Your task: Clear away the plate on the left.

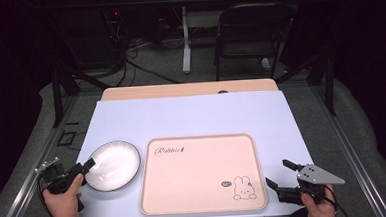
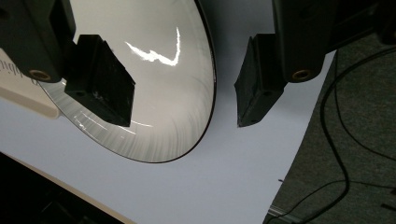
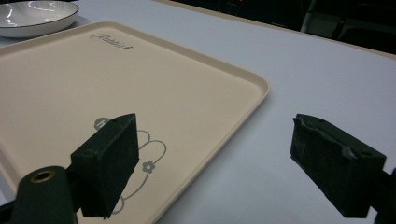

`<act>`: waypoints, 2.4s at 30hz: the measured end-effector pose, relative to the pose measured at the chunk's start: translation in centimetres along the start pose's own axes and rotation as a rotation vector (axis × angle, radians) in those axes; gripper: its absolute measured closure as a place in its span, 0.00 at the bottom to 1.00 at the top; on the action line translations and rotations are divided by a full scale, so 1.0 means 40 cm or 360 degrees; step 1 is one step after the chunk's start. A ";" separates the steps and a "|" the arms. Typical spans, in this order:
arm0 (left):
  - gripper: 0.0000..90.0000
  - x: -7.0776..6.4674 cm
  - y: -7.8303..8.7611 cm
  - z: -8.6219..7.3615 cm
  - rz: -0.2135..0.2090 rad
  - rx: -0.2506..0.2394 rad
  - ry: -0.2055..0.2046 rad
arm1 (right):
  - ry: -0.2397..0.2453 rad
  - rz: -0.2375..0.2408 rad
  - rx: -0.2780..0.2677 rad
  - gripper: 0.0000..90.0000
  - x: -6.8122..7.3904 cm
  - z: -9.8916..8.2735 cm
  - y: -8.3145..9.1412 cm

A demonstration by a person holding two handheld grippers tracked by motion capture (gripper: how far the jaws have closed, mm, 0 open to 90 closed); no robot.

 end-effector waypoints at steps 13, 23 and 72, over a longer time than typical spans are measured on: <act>0.49 0.005 -0.018 -0.021 -0.0031 0.0061 0.0046 | 0.0002 0.0003 0.0000 0.16 0.000 0.000 0.000; 0.58 0.002 -0.029 -0.033 -0.0050 0.0096 0.0062 | 0.0002 0.0004 0.0001 0.16 0.000 0.000 0.000; 0.92 0.049 -0.039 -0.040 -0.0238 0.0099 0.0477 | 0.0001 0.0020 0.0018 0.16 0.002 -0.001 -0.003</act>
Point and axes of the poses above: each handheld gripper's, and its own axes: y roughly backward along the jaws, z roughly out of its top, x roughly to its left, the point moved 6 cm from there along -y, roughly forward along the jaws, and after that the axes turned 1 degree about y, right-handed, at the moved point
